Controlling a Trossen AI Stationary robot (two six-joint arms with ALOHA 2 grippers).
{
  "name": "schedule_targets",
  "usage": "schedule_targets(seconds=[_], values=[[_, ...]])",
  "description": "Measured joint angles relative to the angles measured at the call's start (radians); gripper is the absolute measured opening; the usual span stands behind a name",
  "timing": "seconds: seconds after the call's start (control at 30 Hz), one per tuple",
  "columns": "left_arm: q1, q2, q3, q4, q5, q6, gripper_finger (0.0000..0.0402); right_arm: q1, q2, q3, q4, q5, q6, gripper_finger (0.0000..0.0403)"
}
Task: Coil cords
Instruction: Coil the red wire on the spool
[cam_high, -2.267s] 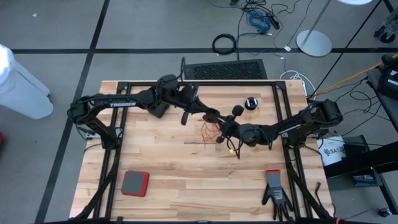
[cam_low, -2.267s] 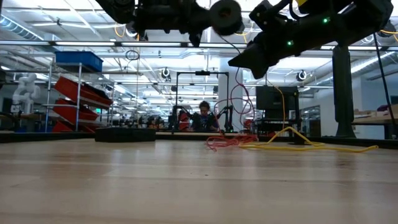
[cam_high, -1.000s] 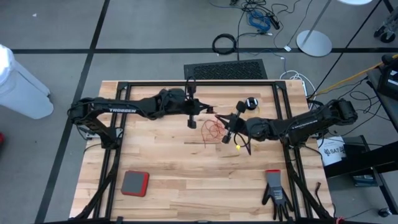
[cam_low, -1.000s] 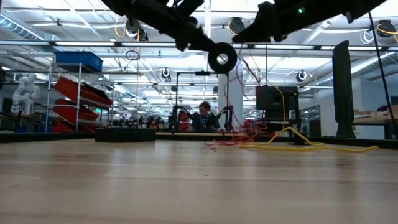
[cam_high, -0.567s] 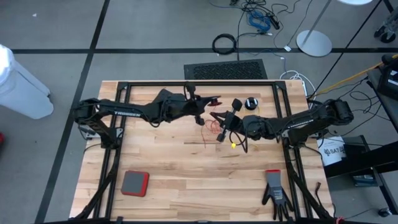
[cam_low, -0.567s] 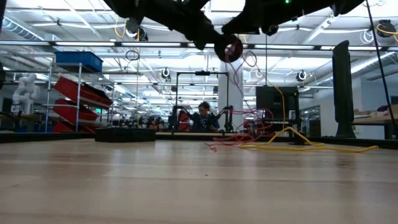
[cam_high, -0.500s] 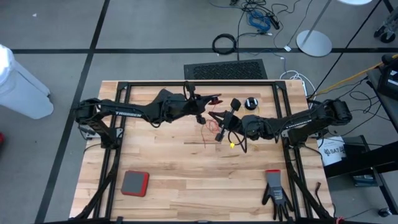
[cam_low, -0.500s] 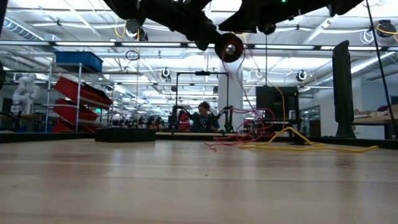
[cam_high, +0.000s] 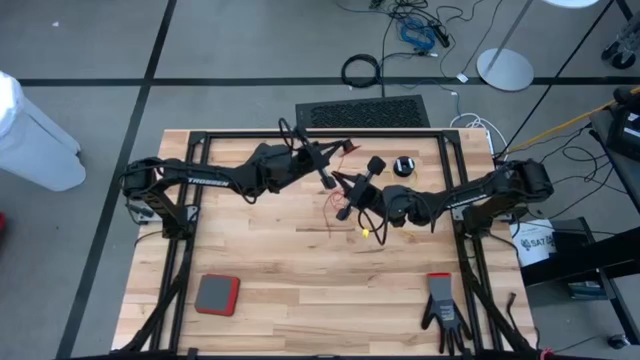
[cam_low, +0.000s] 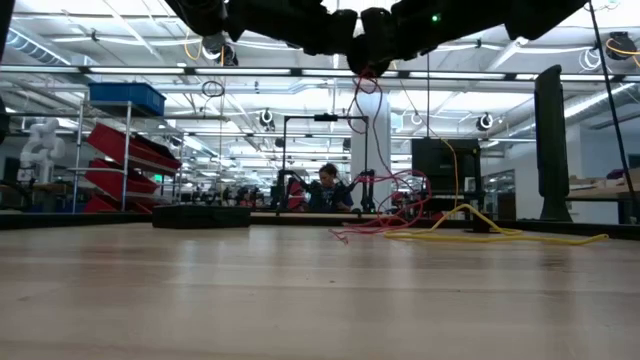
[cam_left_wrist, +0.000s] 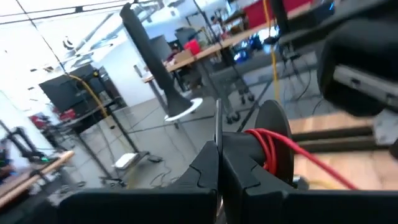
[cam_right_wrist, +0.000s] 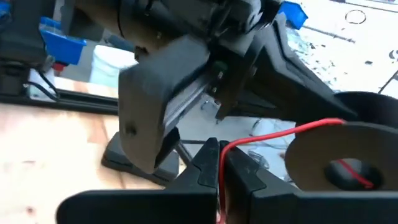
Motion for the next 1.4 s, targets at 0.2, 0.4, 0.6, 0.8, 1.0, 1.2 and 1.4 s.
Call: schedule_targets(seconds=[0.2,0.4,0.6,0.8,1.0,1.2,1.4], values=[[0.01,0.0,0.0,0.057,0.064,-0.109,0.0,0.001,0.025,0.0,0.047,0.025,-0.063,0.0],[0.02,0.0,0.0,0.107,0.13,-0.212,0.0,-0.012,0.025,-0.001,0.045,0.026,-0.075,0.0],[0.021,0.0,0.0,0.123,0.21,-0.3,0.0,-0.019,0.025,-0.002,-0.017,0.052,-0.082,0.0],[0.045,-0.012,0.0,0.091,0.313,-0.362,0.0,-0.019,0.023,-0.002,-0.168,0.1,-0.061,0.0],[0.072,-0.053,0.0,0.029,0.375,-0.363,0.0,-0.019,0.012,-0.002,-0.398,0.105,0.028,0.0008],[0.091,-0.105,0.001,0.026,0.428,-0.364,0.0,-0.021,0.014,-0.003,-0.581,0.043,0.165,0.0023],[0.114,-0.171,0.001,-0.011,0.441,-0.363,0.0,-0.026,0.014,-0.003,-0.726,-0.011,0.253,0.0025]])
